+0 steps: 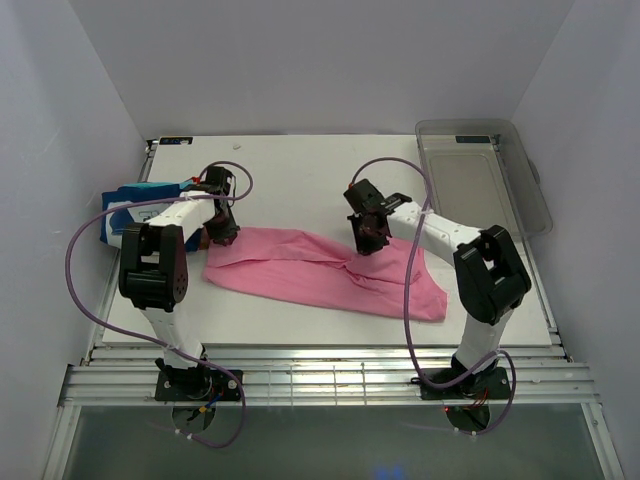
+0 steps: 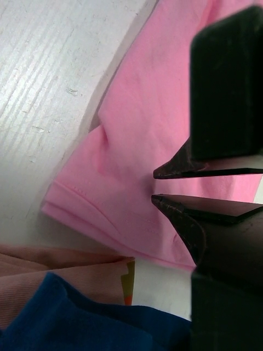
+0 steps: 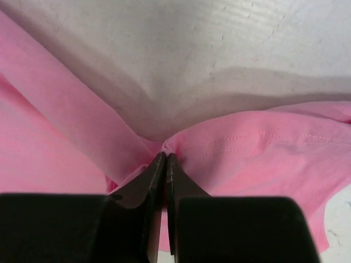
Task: Fold and stack the t-shirts
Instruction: Fold the other side of the tshirt into a rectangle
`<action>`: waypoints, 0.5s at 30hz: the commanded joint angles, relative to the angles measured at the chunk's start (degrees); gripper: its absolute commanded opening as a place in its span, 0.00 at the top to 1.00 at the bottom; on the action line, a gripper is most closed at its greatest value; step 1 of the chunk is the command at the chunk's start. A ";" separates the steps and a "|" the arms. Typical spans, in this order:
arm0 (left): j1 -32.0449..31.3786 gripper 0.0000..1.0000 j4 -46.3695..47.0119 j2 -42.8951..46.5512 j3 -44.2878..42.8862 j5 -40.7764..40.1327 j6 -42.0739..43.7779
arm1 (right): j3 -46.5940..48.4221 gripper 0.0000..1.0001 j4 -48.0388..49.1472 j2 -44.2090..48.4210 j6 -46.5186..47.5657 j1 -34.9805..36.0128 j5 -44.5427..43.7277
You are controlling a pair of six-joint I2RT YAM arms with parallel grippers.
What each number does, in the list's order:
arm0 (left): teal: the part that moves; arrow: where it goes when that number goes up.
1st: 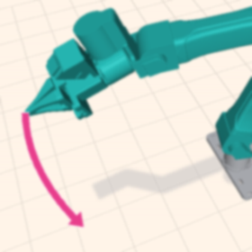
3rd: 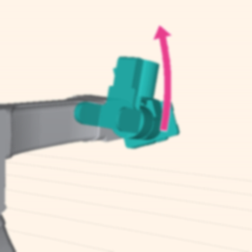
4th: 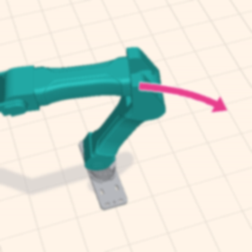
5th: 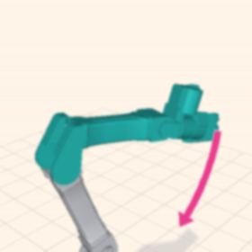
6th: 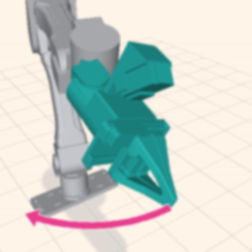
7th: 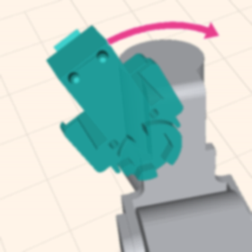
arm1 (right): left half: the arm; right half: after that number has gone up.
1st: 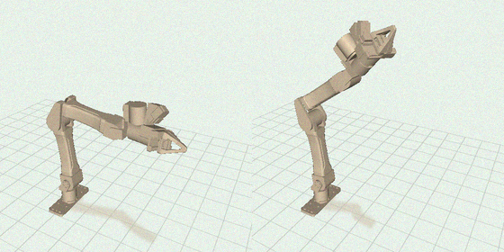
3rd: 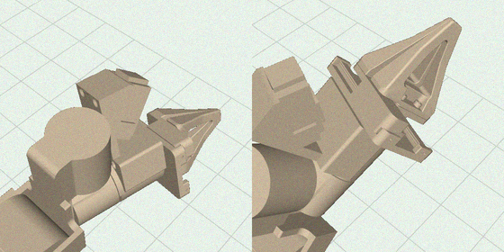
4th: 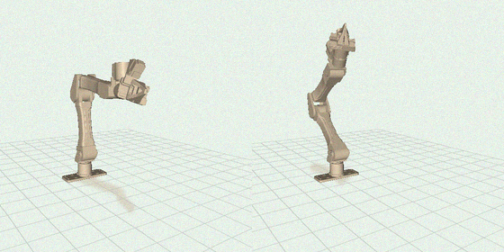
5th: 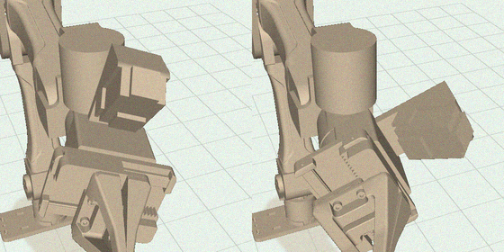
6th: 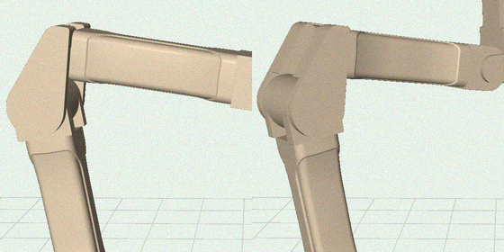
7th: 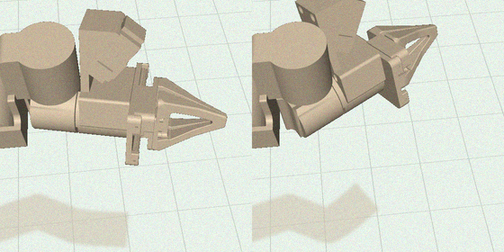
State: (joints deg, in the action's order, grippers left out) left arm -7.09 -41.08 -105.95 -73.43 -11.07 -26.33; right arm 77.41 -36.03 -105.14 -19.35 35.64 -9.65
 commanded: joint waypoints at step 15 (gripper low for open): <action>0.15 0.81 3.29 5.76 7.33 2.28 -0.13 | 5.44 0.92 -2.63 -6.20 -5.08 3.03 -14.51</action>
State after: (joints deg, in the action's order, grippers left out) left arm -7.09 -39.35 -103.28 -67.55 -8.95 -26.50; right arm 76.75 -37.41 -108.51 -23.81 38.74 -19.33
